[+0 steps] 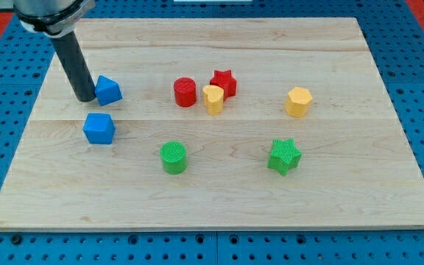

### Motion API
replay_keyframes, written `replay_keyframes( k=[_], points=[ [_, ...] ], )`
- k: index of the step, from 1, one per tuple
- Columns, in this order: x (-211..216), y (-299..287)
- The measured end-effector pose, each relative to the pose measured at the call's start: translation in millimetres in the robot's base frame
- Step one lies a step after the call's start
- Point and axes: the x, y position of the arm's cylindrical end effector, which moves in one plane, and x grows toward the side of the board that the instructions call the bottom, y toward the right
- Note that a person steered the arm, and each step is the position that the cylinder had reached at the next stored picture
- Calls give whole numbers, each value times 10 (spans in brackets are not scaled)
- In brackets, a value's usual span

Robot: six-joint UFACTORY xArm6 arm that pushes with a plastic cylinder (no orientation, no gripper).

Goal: Move the blue triangle closer to the red circle

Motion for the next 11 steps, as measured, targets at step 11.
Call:
replay_keyframes(
  k=[11],
  points=[
    [121, 1238]
  ],
)
